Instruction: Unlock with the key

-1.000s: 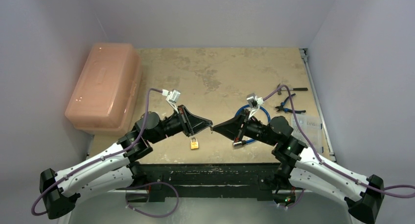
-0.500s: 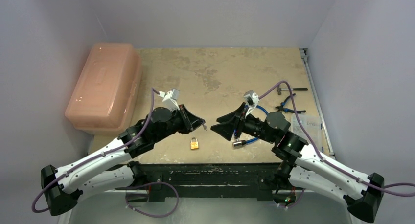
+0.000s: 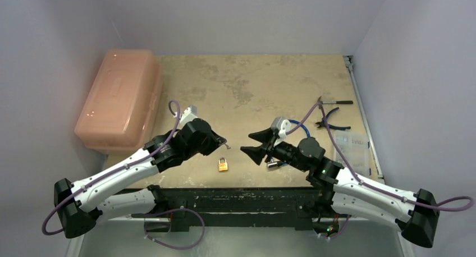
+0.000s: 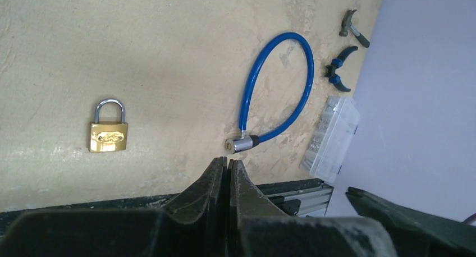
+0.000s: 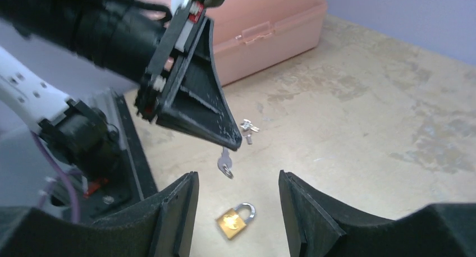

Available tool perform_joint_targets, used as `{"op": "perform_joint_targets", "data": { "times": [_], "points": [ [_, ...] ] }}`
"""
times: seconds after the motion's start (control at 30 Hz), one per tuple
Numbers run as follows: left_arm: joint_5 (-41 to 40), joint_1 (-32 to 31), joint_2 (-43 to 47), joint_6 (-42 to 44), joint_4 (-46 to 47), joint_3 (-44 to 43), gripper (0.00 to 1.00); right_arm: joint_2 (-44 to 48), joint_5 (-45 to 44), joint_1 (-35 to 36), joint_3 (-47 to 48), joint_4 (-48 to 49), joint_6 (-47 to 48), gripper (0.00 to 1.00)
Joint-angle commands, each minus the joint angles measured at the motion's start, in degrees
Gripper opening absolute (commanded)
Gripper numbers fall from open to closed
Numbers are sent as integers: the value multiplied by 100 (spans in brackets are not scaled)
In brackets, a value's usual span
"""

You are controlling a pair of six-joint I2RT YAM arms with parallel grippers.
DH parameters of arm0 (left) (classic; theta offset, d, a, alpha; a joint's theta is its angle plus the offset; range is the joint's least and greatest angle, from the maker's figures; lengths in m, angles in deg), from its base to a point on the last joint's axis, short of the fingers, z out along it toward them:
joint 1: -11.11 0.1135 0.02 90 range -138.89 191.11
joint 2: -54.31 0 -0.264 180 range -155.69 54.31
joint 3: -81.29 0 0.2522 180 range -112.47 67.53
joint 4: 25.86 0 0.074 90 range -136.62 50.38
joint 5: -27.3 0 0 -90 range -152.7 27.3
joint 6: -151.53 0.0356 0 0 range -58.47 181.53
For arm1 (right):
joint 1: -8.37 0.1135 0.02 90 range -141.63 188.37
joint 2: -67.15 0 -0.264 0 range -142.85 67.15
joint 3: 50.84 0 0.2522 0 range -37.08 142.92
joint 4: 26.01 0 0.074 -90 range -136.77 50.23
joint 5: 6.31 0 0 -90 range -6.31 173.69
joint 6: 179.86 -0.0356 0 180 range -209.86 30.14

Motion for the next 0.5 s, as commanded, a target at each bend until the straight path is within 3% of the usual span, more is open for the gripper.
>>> {"op": "perform_joint_targets", "data": {
  "times": [0.0,0.27,0.47],
  "points": [
    [-25,-6,-194,-759,-340,-568,0,64,-366,231,-593,1858,1455,61],
    [398,53,-486,-1176,-340,-794,0,-423,-378,535,-956,2844,2384,60],
    [799,154,-512,-1300,-41,-750,0,-871,-507,649,-768,2888,2837,56]
  ]
}}
